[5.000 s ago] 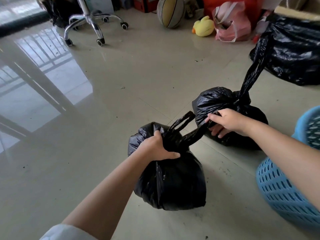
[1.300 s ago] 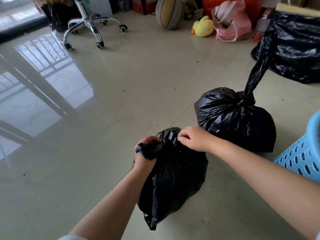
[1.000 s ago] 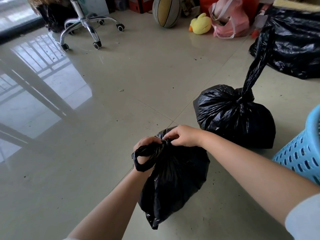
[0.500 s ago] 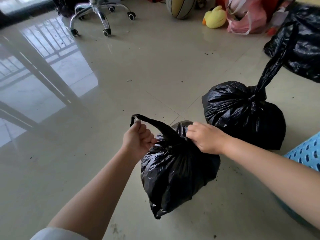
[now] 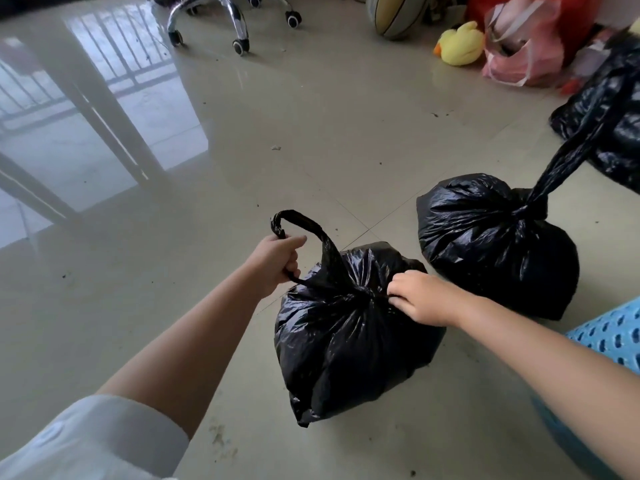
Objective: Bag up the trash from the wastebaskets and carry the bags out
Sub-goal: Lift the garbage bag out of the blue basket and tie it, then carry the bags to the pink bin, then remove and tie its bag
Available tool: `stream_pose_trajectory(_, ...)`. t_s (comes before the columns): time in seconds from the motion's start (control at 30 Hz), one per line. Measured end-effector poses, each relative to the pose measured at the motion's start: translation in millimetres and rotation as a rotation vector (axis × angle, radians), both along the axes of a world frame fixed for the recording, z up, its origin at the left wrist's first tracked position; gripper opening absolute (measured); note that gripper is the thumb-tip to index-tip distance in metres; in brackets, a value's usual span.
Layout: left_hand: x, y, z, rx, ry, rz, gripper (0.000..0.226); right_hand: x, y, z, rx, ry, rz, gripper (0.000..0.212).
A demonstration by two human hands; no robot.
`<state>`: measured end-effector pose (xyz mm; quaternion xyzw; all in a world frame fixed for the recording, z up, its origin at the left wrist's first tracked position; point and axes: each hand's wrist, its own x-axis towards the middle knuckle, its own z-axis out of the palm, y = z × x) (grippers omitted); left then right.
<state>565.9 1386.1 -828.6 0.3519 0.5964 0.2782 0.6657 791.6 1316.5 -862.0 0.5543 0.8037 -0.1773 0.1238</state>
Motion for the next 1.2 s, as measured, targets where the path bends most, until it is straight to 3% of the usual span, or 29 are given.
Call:
stream_pose_trajectory(0.1, 15.8, 5.6, 25.7, 0.131, 0.053, -0.198, 0.03, 18.2, 3.8, 17.6, -0.14, 0.079, -0.139, 0.032)
stream_pose_trajectory(0.17, 31.7, 7.2, 46.9, 0.251, 0.182, -0.327, 0.027, 32.0, 10.7, 31.0, -0.102, 0.067, -0.205, 0.028)
stream_pose_trajectory(0.37, 99.5, 8.5, 111.4, 0.596, 0.467, -0.609, 0.022, 92.4, 31.2, 97.7, 0.43, -0.015, -0.498, 0.028)
stream_pose_trajectory(0.5, 133.9, 16.3, 142.6, 0.743, 0.72, -0.553, 0.018, 126.3, 53.4, 144.9, 0.684, 0.07, -0.859, 0.045)
stream_pose_trajectory(0.6, 147.0, 17.6, 148.8, 0.755, 0.77, -0.51, 0.017, 141.3, 72.9, 155.2, 0.622, 0.238, -1.166, 0.065)
stream_pose_trajectory(0.73, 145.4, 15.7, 142.9, 0.715, 0.824, -0.517, 0.02, 146.9, 91.7, 142.8, 0.461, 0.272, -1.282, 0.071)
stream_pose_trajectory(0.8, 142.9, 17.4, 137.7, 0.722, 0.86, -0.509, 0.02, 147.9, 97.4, 138.1, 0.398, 0.392, -1.35, 0.07)
stream_pose_trajectory(0.93, 139.7, 21.3, 130.8, 0.756, 0.938, -0.495, 0.024, 141.6, 101.2, 142.3, 0.541, 0.478, -1.187, 0.013)
stream_pose_trajectory(1.03, 143.4, 26.7, 137.2, 0.751, 0.995, -0.55, 0.023, 134.4, 103.3, 168.4, 0.6, 0.442, -0.98, 0.041)
stream_pose_trajectory(1.13, 147.6, 28.7, 158.3, 0.718, 1.069, -0.616, 0.021, 123.2, 97.6, 206.2, 0.538, 0.294, -0.823, 0.041)
stream_pose_trajectory(1.2, 147.3, 24.1, 178.6, 0.656, 1.094, -0.633, 0.019, 111.0, 91.8, 231.3, 0.463, 0.215, -0.725, 0.027)
